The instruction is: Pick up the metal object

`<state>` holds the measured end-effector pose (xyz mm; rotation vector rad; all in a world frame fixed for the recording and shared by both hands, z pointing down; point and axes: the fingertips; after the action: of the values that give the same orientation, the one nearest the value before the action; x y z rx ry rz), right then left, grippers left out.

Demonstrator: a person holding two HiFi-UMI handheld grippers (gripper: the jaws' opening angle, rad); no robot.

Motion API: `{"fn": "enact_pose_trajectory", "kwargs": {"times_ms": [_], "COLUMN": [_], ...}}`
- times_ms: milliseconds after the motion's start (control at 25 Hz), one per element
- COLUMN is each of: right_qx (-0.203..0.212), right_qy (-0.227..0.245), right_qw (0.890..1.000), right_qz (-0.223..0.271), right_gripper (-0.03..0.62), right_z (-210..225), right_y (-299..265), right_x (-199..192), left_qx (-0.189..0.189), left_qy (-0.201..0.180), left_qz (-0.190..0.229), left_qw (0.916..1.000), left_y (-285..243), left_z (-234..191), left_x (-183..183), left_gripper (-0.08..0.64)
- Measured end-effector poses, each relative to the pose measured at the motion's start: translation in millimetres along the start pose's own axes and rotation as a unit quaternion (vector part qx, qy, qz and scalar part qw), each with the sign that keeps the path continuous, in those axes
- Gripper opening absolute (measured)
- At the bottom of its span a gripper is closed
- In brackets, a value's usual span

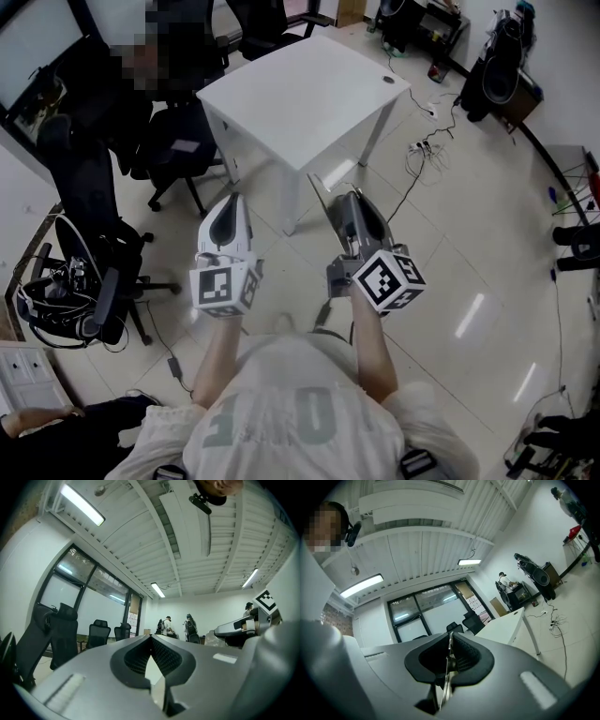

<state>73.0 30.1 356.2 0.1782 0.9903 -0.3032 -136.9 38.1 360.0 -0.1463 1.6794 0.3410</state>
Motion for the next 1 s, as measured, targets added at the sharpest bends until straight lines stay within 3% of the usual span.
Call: {"fn": "enact_pose_trajectory", "kwargs": {"times_ms": [560,1000], "right_qx": [-0.011,-0.007], "right_qy": [0.037,0.036], "right_qw": [0.999,0.999], "right_qz": [-0.025,-0.017], "right_gripper": [0.041,0.04], "right_z": [25,24], "right_y": [43,56], "right_x": [10,19], "left_qx": [-0.008,0.003], "left_qy": [0.012,0.004], "left_qz": [-0.002,-0.001], "left_qw": [0.9999,1.0], "left_y": [17,27], "left_z": [60,63], "left_x": [-4,-4], "left_gripper": [0.002,0.002]}}
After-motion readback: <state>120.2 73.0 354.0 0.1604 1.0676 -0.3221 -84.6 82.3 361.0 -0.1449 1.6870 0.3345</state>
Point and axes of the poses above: the fingertips, and each gripper's own axes: y backward along the fingers, z to its right, x out of its top, and after that the axes turned 6 degrees about -x, right-handed
